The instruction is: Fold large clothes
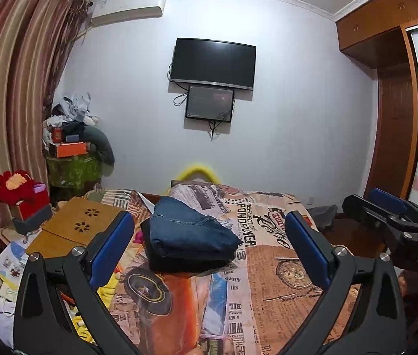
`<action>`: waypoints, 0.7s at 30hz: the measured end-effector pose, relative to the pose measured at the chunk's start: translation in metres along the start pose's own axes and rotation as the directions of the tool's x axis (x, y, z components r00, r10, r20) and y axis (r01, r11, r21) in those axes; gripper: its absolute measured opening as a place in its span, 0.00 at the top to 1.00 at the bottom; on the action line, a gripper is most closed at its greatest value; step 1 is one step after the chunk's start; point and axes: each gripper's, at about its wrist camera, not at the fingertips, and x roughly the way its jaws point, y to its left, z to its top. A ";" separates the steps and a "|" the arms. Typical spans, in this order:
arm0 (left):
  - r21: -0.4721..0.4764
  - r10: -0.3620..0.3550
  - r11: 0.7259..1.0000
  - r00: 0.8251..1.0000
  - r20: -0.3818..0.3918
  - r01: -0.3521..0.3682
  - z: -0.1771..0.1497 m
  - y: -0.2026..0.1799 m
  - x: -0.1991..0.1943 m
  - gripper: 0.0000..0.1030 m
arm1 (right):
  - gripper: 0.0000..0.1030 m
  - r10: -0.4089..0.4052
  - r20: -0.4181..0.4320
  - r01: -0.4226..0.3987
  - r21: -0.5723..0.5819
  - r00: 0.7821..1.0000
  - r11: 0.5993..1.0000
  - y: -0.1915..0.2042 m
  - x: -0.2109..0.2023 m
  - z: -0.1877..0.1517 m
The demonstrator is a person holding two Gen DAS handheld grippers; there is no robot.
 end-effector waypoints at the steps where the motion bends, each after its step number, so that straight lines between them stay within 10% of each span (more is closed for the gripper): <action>1: 0.002 0.003 1.000 1.000 0.002 -0.003 0.000 0.000 0.000 0.01 | 0.05 0.001 -0.001 -0.001 0.003 1.000 1.000 0.000 0.000 0.000; 21: 0.022 0.011 1.000 1.000 0.020 -0.011 0.000 -0.006 -0.004 0.01 | 0.05 0.008 -0.008 -0.008 0.022 1.000 1.000 -0.003 0.000 -0.003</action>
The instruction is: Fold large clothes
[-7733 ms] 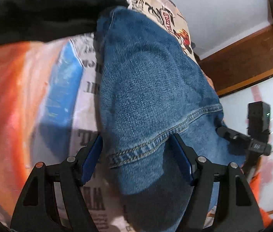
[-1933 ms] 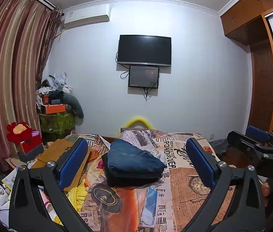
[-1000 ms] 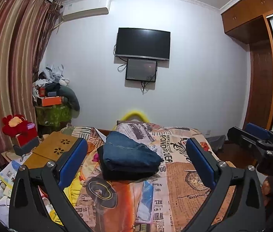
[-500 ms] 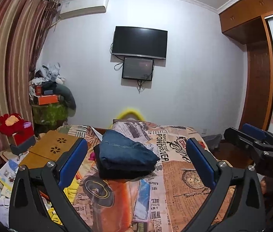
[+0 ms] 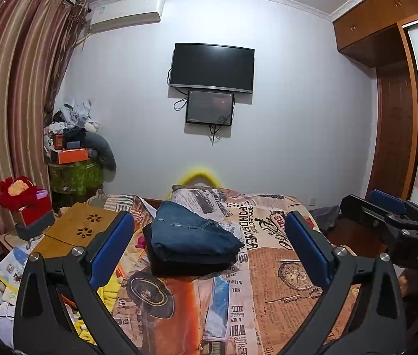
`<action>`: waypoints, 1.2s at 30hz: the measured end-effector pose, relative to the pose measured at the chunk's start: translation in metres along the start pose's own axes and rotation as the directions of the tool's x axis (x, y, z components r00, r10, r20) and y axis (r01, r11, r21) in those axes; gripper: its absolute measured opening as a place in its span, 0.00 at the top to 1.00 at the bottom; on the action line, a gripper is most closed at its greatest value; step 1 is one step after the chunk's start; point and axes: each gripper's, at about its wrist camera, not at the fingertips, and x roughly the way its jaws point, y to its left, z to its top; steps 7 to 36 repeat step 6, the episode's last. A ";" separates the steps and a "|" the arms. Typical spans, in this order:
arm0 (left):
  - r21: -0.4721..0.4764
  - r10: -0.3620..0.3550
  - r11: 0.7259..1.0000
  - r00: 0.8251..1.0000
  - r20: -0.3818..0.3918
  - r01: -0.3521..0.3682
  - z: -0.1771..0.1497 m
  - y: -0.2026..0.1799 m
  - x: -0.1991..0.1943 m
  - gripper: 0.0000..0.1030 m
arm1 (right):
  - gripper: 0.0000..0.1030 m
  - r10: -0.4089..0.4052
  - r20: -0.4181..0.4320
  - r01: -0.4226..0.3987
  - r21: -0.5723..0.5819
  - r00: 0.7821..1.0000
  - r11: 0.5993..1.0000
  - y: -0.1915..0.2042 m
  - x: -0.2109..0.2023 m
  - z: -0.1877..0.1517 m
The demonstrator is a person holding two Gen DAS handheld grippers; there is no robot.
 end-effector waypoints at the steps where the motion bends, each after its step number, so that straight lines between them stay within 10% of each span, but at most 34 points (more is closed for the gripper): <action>1: -0.001 0.001 1.000 1.000 -0.001 -0.001 0.000 0.000 0.000 0.01 | 0.05 0.001 -0.001 -0.001 0.001 1.000 1.000 0.000 0.000 0.000; 36: -0.008 0.009 1.000 1.000 -0.008 -0.009 -0.002 0.005 0.003 0.01 | 0.05 0.002 -0.004 -0.002 0.000 1.000 1.000 0.001 0.001 -0.001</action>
